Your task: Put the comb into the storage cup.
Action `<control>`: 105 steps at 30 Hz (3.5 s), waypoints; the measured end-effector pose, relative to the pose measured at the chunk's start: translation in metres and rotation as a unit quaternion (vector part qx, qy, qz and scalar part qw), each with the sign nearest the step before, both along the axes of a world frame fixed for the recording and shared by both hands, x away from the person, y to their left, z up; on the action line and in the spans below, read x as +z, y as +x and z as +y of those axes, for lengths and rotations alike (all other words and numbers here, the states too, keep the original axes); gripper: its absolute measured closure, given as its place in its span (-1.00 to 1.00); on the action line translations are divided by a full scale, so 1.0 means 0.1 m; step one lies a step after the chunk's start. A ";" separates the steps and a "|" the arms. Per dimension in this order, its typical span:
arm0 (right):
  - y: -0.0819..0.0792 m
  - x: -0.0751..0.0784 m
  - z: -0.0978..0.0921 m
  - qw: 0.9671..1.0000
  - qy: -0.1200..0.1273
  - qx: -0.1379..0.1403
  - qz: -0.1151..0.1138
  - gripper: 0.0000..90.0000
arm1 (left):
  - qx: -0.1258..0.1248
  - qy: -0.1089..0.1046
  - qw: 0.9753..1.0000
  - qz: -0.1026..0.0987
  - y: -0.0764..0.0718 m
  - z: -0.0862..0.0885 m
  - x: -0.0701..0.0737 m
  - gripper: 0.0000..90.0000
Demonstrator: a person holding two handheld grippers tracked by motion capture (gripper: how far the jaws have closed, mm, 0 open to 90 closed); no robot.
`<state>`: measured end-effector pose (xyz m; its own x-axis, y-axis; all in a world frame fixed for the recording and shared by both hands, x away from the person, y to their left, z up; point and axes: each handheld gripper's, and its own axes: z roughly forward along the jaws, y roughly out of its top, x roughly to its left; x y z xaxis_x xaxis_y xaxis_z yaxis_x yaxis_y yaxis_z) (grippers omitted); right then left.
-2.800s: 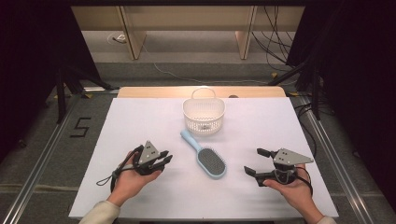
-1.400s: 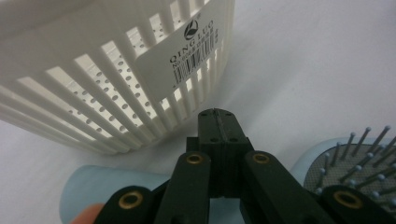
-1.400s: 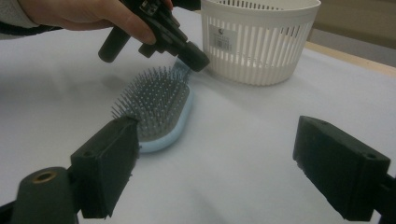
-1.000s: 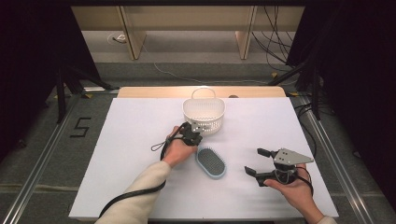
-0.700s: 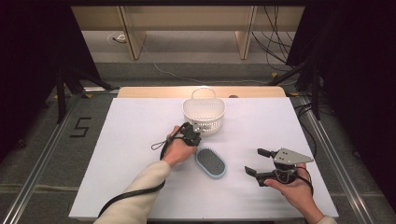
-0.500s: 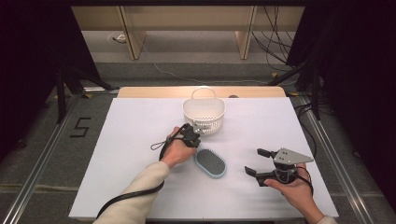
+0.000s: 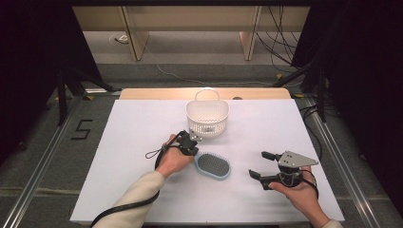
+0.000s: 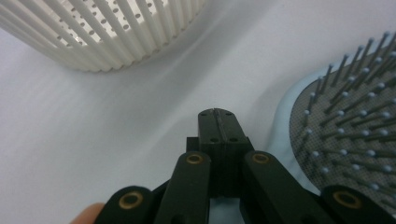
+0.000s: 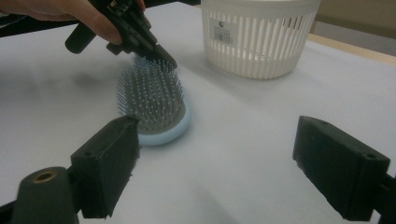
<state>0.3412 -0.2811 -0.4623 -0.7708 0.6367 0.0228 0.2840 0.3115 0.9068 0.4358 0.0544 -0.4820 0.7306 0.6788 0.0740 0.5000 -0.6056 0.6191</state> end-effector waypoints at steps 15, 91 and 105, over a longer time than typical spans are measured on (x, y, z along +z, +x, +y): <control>0.00 0.00 -0.01 1.000 0.002 -0.001 -0.001 -0.65 | 0.011 0.012 1.000 0.014 -0.09 0.02 0.02 0.99; 0.00 0.00 -0.01 1.000 0.001 0.002 -0.005 -0.65 | -0.009 -0.010 0.999 0.040 -0.80 0.17 0.02 0.99; 0.00 0.00 -0.01 1.000 0.000 0.004 -0.004 -0.65 | -0.001 -0.029 0.999 0.014 -0.79 0.28 0.11 0.38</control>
<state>0.3408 -0.2821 -0.4621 -0.7766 0.6298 0.0173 0.2744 0.3133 0.9092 0.3564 0.0826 -0.4709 0.7329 0.6802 0.0138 0.5167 -0.5697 0.6391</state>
